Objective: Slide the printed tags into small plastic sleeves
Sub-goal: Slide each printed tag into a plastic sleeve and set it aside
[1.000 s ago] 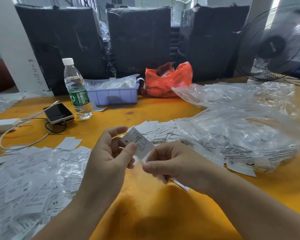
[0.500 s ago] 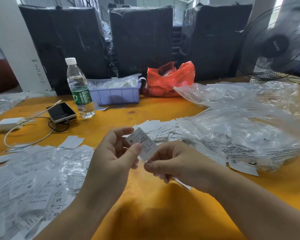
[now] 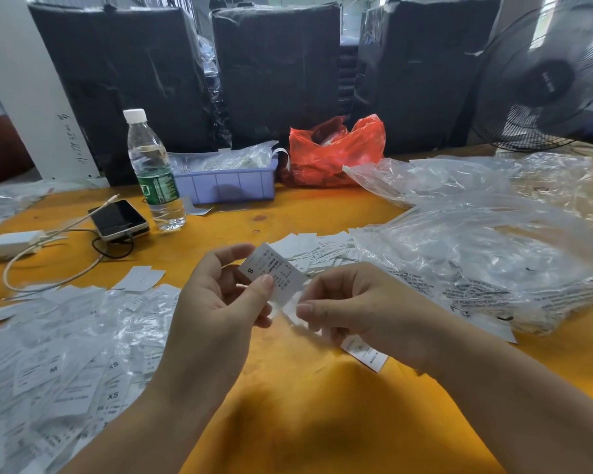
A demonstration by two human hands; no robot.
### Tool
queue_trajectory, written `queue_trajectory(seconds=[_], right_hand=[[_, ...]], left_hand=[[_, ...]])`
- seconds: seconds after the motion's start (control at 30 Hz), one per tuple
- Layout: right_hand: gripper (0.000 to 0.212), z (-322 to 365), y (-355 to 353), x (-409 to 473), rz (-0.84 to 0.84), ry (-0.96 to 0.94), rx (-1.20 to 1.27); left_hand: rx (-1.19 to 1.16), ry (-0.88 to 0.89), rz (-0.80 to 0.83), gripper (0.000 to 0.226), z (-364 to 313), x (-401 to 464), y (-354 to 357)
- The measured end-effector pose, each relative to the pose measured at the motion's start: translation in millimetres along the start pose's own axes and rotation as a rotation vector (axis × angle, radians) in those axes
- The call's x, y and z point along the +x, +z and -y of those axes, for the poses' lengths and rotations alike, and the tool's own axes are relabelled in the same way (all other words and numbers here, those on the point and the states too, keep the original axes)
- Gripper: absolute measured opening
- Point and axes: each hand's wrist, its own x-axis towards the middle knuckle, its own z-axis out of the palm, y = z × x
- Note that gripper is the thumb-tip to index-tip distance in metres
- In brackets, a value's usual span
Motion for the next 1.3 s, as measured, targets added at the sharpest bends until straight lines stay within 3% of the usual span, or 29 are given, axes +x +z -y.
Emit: queue_trajectory(seconds=[0.53, 0.8, 1.03, 1.3], right_hand=[[0.020, 2.1, 5.5, -1.7, 0.025, 0.042, -0.053], [0.020, 3.5, 5.7, -3.6, 0.006, 0.044, -0.053], [0.014, 4.6, 5.4, -4.4, 0.016, 0.038, -0.054], [0.011, 4.9, 5.1, -5.5, -0.002, 0.026, -0.003]], left_hand=[[-0.037, 0.031, 0.011, 0.021, -6.7, -1.4, -2.4], [0.038, 0.038, 0.092, 0.022, -5.2, -4.2, -0.3], [0.041, 0.041, 0.023, 0.014, -6.0, -3.4, -2.1], [0.072, 0.061, 0.067, 0.016, -7.3, -6.4, -1.1]])
